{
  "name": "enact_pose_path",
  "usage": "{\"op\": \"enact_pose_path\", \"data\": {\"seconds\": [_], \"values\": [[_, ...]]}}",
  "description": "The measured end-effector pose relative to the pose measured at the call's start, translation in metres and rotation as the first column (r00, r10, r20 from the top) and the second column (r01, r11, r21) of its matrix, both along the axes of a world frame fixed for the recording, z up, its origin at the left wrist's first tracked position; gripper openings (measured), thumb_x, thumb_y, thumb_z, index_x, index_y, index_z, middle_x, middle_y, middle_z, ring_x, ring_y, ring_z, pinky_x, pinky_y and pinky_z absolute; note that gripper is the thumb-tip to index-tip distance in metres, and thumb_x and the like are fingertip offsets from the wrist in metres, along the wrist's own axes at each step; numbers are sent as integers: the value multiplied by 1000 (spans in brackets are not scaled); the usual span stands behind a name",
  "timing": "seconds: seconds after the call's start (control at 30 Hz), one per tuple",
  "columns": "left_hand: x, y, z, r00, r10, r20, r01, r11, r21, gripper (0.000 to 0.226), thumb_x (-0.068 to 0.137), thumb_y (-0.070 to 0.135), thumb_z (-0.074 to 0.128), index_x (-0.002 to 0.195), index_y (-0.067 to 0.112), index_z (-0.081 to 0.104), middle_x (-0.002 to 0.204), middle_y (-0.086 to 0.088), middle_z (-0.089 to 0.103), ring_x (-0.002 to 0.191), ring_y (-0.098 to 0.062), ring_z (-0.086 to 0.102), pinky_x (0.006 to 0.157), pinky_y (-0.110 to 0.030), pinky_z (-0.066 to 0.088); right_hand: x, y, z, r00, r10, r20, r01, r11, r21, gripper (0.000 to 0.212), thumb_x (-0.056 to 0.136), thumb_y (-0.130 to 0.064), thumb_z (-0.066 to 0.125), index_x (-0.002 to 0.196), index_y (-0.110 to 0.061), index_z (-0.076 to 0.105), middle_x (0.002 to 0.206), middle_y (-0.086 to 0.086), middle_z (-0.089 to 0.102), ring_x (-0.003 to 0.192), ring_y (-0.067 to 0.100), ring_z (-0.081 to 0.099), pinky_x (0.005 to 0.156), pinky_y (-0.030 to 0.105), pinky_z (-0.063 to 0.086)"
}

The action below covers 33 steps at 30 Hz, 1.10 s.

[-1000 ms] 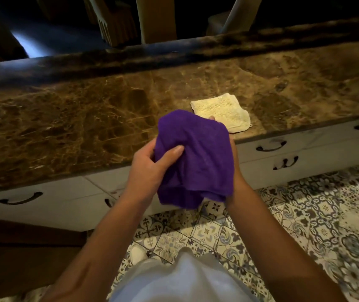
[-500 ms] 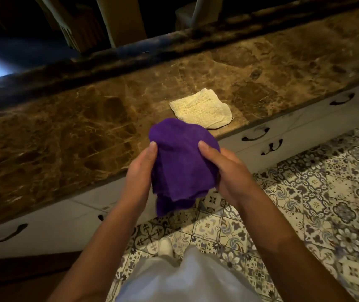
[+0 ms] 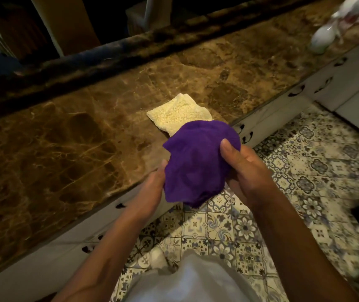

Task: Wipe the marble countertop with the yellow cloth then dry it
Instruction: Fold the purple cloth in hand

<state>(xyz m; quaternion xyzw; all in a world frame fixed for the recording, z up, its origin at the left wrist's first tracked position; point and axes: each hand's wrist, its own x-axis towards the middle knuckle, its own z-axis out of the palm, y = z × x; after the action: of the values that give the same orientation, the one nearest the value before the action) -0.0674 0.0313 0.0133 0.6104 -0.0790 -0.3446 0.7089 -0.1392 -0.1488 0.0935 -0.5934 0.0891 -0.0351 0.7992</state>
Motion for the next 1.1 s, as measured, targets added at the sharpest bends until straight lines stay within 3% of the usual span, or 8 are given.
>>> {"op": "enact_pose_path", "data": {"seconds": [0.03,0.1,0.27,0.5,0.67,0.8,0.97,1.1], "values": [[1,-9,4,999,-21,34,22,1000,-20,37,105,53,44,92,56,78,96,27,76,95,8,67,94,-22,49,-3,-5,-1,1000,-24,2,24,999,-22,37,84,-58,74,110,-32,81,116,-7,79,113,11,72,90,20,56],[7,-25,10,995,-35,96,43,996,-83,66,74,88,60,111,36,75,112,17,77,112,-5,69,100,-26,49,-8,-18,-4,995,-99,-10,97,988,-117,39,85,-50,77,112,-23,80,118,-1,78,114,15,72,89,21,56],[20,-74,21,982,-34,187,36,999,-10,31,77,57,71,93,33,83,98,7,83,91,-9,78,73,-20,58,-12,-69,-14,987,-158,11,155,952,-265,25,83,-13,72,106,-22,78,111,-10,78,103,4,73,81,14,55],[35,-166,32,989,126,-71,-135,982,-130,32,85,35,61,100,13,78,102,-3,82,97,-13,78,89,-31,60,-2,-173,-12,1000,-10,-6,6,907,-421,25,71,-24,63,75,-45,76,100,-34,69,91,-8,66,76,10,48],[32,-248,40,955,243,-170,-278,933,-229,39,86,43,57,106,22,84,118,0,80,114,-13,73,103,-33,56,16,-246,-21,992,57,-109,-87,952,-293,18,94,-38,63,99,-42,80,104,-21,79,98,-3,73,76,8,52],[27,-297,34,953,267,-144,-299,907,-296,82,67,72,77,127,17,67,126,-1,77,121,-17,70,100,-33,57,33,-281,-31,988,80,-132,-124,923,-364,18,96,-58,56,109,-62,68,116,-32,71,107,-12,66,79,1,47],[46,-332,17,873,486,-35,-486,865,-125,37,80,43,80,107,18,78,114,-9,80,112,-25,74,100,-46,58,62,-317,-46,987,1,-159,-51,949,-312,24,87,-50,69,99,-32,79,105,-7,80,100,5,74,81,21,54],[82,-339,7,854,515,-78,-521,843,-132,26,89,41,69,103,24,82,111,-6,81,105,-20,77,85,-35,59,95,-331,-56,977,13,-212,-76,954,-290,45,79,-53,76,88,-9,78,92,12,80,84,16,74,73,34,54]]}}
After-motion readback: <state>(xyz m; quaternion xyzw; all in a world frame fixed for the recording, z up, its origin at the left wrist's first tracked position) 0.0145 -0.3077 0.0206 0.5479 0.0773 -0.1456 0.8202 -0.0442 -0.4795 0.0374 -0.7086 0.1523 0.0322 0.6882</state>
